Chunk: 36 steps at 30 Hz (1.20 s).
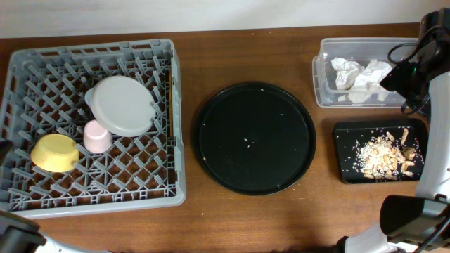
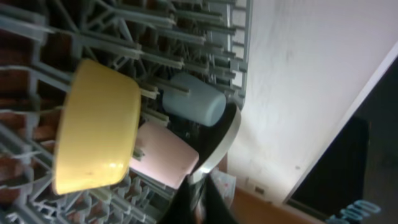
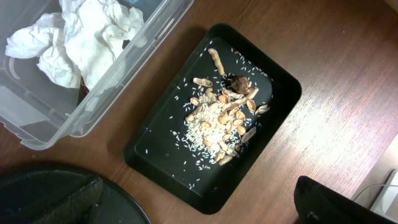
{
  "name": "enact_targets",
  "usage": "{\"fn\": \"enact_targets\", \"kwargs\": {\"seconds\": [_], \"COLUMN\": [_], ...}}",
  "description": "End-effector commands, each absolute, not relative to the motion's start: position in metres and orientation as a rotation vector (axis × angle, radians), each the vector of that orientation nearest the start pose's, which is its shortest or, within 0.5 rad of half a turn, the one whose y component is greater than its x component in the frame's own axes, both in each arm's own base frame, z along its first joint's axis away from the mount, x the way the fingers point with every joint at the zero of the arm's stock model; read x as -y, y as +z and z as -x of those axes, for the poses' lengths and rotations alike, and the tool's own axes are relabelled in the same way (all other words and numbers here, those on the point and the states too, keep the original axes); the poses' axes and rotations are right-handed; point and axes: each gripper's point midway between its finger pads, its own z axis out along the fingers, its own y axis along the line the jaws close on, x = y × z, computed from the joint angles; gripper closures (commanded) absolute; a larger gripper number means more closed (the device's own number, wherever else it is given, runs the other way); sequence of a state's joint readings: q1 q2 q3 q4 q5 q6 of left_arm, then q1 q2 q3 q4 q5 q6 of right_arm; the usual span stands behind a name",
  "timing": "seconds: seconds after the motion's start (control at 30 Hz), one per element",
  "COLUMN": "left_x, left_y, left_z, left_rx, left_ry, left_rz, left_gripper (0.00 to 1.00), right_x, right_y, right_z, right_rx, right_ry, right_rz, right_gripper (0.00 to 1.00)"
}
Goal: Sort waste into correct bins and load items into the dishwasher rack
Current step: 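Carry the yellow bowl into the dish rack's left side and lower it, then release the yellow bowl and lift the left gripper away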
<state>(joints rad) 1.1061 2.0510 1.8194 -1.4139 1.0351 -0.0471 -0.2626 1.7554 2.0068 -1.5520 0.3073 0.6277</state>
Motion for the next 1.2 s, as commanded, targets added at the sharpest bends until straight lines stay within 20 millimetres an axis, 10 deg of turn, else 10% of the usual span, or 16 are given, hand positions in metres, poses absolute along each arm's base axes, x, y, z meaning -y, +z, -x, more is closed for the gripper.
{"fn": "enact_targets", "kwargs": {"seconds": [0.0,0.2,0.53,0.9,1.17], "left_x": [-0.241,-0.213,-0.25,-0.278,-0.263], "left_y": [0.185,0.139,0.109,0.11,0.121], "left_z": [-0.328,-0.347,-0.296,-0.251,-0.266], "left_rx": [-2.148,-2.53,-2.685,-2.592,-2.538], "left_ry": [-1.212,-0.838,-0.111,0.116,-0.2], "left_rz": [1.226,1.257,1.664,1.939,1.913], "left_gripper": [1.0,1.0,1.0,1.0,1.0], "right_x": [0.147,0.147,0.147,0.147,0.147], "right_y": [0.263,0.263,0.263,0.263,0.263], "right_z": [-0.328,-0.328,-0.328,-0.328,-0.328], "right_rx": [-2.492,-2.492,-2.492,-2.492,-2.492], "right_ry": [-0.385,-0.385,-0.385,-0.385,-0.385], "right_rz": [-1.275,-1.275,-1.275,-1.275,-1.275], "right_gripper": [0.02,0.01,0.01,0.01,0.01]}}
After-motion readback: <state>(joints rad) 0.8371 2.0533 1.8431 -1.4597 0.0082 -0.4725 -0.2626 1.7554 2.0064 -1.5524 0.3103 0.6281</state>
